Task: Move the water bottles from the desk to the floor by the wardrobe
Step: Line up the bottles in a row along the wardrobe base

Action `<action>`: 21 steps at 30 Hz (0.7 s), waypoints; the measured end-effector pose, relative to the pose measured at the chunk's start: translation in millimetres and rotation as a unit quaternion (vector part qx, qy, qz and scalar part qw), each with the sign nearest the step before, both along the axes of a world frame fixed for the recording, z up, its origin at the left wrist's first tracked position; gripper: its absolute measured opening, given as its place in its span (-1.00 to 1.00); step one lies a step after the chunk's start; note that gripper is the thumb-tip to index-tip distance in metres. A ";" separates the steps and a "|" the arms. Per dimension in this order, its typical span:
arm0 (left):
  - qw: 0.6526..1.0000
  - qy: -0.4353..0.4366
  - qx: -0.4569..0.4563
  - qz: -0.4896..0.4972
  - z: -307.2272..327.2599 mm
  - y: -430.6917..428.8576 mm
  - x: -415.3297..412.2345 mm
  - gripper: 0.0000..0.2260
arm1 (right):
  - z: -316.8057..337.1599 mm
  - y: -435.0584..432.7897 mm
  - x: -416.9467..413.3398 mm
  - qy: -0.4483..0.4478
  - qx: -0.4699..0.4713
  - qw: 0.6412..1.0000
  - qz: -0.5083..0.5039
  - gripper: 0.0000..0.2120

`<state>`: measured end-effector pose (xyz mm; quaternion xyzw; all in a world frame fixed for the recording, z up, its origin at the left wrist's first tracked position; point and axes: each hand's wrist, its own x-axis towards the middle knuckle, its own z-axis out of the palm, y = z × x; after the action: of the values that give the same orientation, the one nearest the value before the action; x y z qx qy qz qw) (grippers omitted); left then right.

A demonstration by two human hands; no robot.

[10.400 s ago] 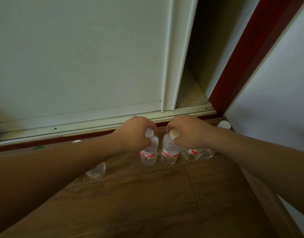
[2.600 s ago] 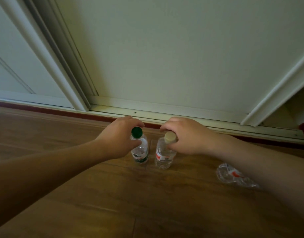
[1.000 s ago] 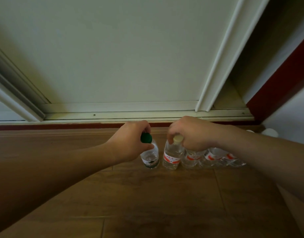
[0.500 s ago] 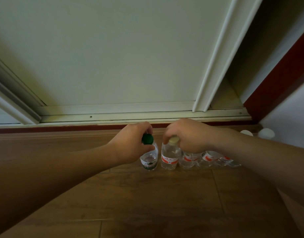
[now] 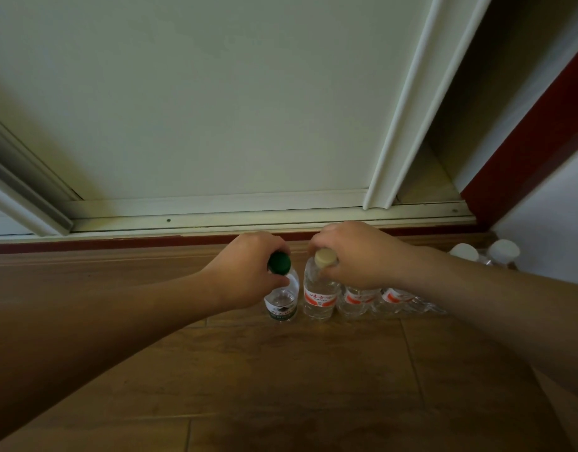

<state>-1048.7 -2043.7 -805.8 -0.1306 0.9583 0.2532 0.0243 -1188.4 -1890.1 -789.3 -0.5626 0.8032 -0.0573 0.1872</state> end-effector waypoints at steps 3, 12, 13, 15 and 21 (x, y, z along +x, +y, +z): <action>1.000 -0.004 -0.003 0.005 0.5 0.4 -1.0 -0.68 | -1.6 -0.9 0.2 -0.001 -0.001 1.000 -0.005 -0.73; 1.000 0.000 0.001 0.013 4.1 4.7 -6.1 -0.72 | 0.1 3.5 -0.5 -0.002 0.000 1.000 -0.009 -0.75; 1.000 -0.001 0.000 0.012 4.2 5.7 -6.6 -0.72 | 0.4 3.9 -0.4 -0.001 0.000 1.000 -0.007 -0.75; 1.000 -0.002 -0.002 0.009 3.8 7.6 -6.7 -0.72 | 0.8 4.2 -0.7 0.004 -0.002 1.000 -0.004 -0.75; 1.000 -0.005 -0.006 0.006 3.0 8.9 -6.5 -0.72 | 0.0 5.0 0.2 0.003 -0.001 1.000 0.000 -0.74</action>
<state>-1055.2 -2034.7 -802.8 -0.1374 0.9589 0.2470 0.0267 -1188.2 -1885.1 -789.4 -0.5628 0.8038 -0.0570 0.1843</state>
